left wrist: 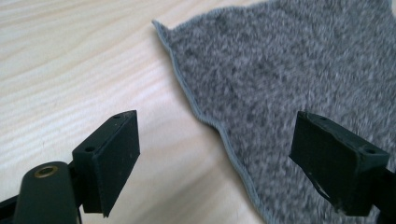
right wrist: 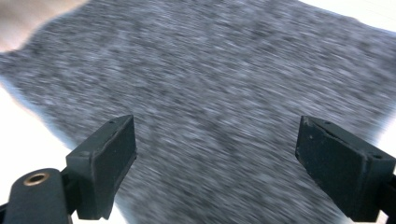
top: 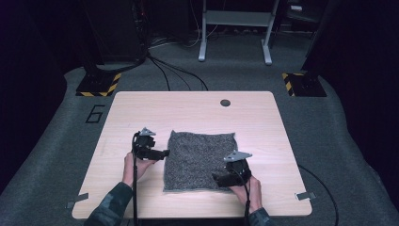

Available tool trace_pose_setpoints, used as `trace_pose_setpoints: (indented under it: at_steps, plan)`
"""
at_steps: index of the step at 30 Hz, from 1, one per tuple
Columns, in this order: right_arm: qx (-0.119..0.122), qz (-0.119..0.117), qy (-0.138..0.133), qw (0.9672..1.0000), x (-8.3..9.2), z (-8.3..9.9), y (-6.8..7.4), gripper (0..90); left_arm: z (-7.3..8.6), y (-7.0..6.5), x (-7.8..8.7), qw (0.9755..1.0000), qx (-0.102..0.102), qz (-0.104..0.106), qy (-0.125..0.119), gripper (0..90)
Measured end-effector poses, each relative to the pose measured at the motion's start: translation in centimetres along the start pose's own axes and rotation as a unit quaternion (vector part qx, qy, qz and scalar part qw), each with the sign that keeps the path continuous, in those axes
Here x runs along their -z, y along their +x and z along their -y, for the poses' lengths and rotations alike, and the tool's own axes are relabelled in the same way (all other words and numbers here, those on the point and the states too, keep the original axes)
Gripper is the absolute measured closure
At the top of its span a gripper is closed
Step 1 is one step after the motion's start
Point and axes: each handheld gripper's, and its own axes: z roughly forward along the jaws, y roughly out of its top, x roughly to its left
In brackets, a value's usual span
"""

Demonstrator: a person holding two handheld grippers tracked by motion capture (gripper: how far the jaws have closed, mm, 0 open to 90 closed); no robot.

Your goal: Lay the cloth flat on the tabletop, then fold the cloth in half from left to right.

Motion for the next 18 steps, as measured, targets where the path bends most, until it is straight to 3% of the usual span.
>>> trace_pose_setpoints:
  at_steps: [10,13,15,18]
  plan:
    - [0.044,-0.049,-0.004,0.9978,-2.0,-1.1,4.8,11.7,-2.4,1.2,-1.9,1.0000,0.004,0.000,0.004,15.3]
    - [0.051,-0.062,0.001,0.9968,-2.5,-1.4,6.3,12.0,-2.9,1.5,-2.9,0.9998,0.019,0.002,0.001,15.3]
    - [0.061,-0.071,-0.001,0.9957,-3.1,-1.6,7.2,12.1,-3.3,1.5,-3.5,0.9999,0.013,-0.001,0.007,15.2]
    - [0.076,-0.081,-0.002,0.9938,-4.0,-2.1,8.6,12.0,-3.8,1.7,-4.4,0.9997,0.020,0.010,0.012,13.9]
